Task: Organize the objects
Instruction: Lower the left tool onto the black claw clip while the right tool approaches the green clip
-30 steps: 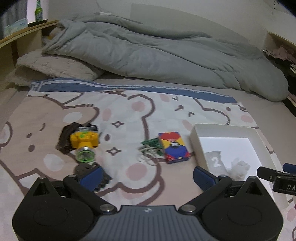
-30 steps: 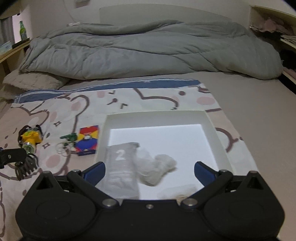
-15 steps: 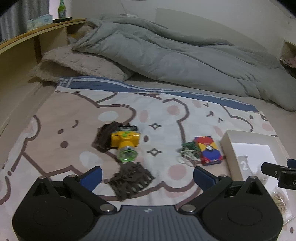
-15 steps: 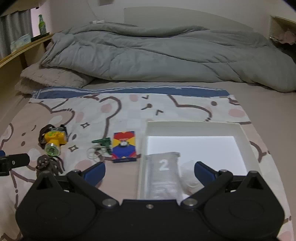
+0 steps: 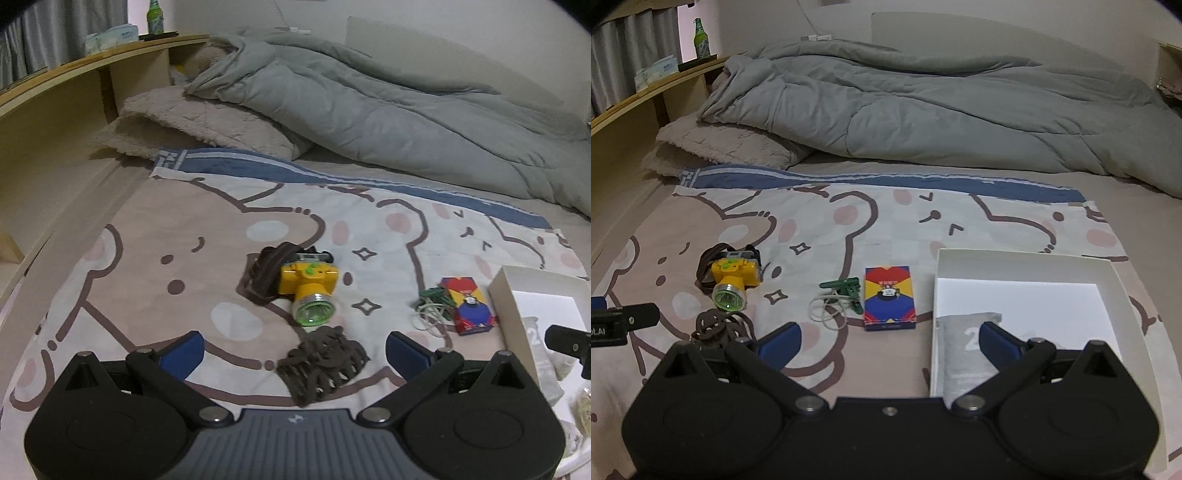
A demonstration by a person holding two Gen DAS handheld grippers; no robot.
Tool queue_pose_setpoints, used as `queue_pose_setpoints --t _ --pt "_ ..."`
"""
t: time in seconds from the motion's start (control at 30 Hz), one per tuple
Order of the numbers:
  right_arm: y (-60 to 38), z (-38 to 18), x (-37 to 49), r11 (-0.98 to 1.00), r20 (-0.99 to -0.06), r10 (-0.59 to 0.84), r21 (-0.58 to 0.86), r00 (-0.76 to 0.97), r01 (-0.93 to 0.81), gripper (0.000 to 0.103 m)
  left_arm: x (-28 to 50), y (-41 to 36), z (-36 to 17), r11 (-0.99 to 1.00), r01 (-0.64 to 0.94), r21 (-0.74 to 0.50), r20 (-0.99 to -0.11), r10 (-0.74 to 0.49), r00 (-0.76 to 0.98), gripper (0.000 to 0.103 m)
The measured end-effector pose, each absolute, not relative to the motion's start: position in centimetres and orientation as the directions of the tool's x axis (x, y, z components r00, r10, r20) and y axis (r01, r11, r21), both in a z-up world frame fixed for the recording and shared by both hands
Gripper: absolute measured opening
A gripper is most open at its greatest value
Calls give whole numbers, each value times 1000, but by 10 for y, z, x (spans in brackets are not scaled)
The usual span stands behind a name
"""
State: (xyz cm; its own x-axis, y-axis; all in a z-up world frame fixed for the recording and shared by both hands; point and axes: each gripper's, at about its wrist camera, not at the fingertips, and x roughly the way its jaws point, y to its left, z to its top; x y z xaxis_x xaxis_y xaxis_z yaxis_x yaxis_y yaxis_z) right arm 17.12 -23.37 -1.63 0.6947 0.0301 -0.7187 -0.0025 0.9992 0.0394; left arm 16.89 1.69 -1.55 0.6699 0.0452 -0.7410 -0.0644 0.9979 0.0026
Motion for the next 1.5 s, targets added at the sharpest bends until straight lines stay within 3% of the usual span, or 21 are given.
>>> queue_pose_setpoints --t 0.47,0.73,0.77,0.9,1.1,1.5 --pt "-226 -35 200 988 -729 75 147 681 48 103 186 14 -33 990 -103 92 -741 137 658 103" --pt "-226 -56 229 992 -727 19 101 687 79 103 202 -1 -61 988 -43 150 -770 144 621 103" --pt "-224 -58 232 994 -727 2 79 687 81 101 206 -3 -64 987 -35 154 -776 143 614 103" --pt "-223 -67 249 996 -742 5 61 670 60 73 221 -6 -74 992 -20 126 -801 114 588 103" --pt "-227 -82 272 991 -771 40 112 635 73 51 239 -7 -87 997 0 72 -829 60 556 103" --pt "-207 -107 303 984 -797 158 179 583 -22 43 265 0 -105 999 5 32 -855 25 518 89"
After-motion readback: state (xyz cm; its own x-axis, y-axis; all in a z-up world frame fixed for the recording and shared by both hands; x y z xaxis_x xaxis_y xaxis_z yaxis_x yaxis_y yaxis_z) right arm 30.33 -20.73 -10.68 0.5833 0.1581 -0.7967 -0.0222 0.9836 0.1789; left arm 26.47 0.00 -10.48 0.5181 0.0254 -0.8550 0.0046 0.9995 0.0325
